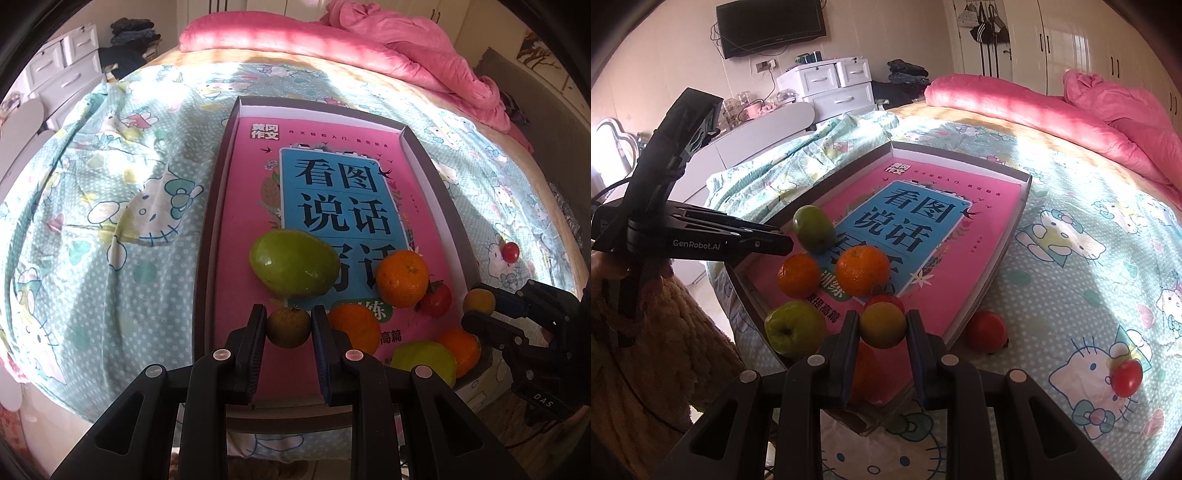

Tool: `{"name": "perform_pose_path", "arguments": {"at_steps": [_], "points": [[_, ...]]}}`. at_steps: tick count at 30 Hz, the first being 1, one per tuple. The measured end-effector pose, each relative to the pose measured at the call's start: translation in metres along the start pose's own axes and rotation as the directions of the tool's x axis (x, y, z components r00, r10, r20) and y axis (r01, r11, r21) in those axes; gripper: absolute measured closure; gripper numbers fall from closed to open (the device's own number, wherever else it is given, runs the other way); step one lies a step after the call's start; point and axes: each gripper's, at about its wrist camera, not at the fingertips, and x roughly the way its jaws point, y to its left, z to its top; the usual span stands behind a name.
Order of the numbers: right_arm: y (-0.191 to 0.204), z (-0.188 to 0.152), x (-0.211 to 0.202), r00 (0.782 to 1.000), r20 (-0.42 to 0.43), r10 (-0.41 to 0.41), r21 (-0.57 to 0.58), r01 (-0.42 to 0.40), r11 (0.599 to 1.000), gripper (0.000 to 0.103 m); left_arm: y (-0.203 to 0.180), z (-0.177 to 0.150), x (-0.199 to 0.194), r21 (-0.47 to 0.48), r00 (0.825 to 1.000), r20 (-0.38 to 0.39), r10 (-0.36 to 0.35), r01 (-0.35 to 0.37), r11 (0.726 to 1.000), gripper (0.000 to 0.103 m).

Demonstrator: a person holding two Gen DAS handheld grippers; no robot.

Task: Organize fruits
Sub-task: 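Lower both tools into the tray and open them to release the small fruits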

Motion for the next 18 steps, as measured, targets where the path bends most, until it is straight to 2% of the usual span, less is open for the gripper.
{"name": "perform_pose_path", "arguments": {"at_steps": [18], "points": [[-0.0056,-0.0009,0.0009,1.0,-0.005,0.007,0.024,-0.006,1.0,0.077,-0.001,0.0004,0.0063,0.006,1.0,-0.017,0.006,-0.006,1.0,0.078]]}}
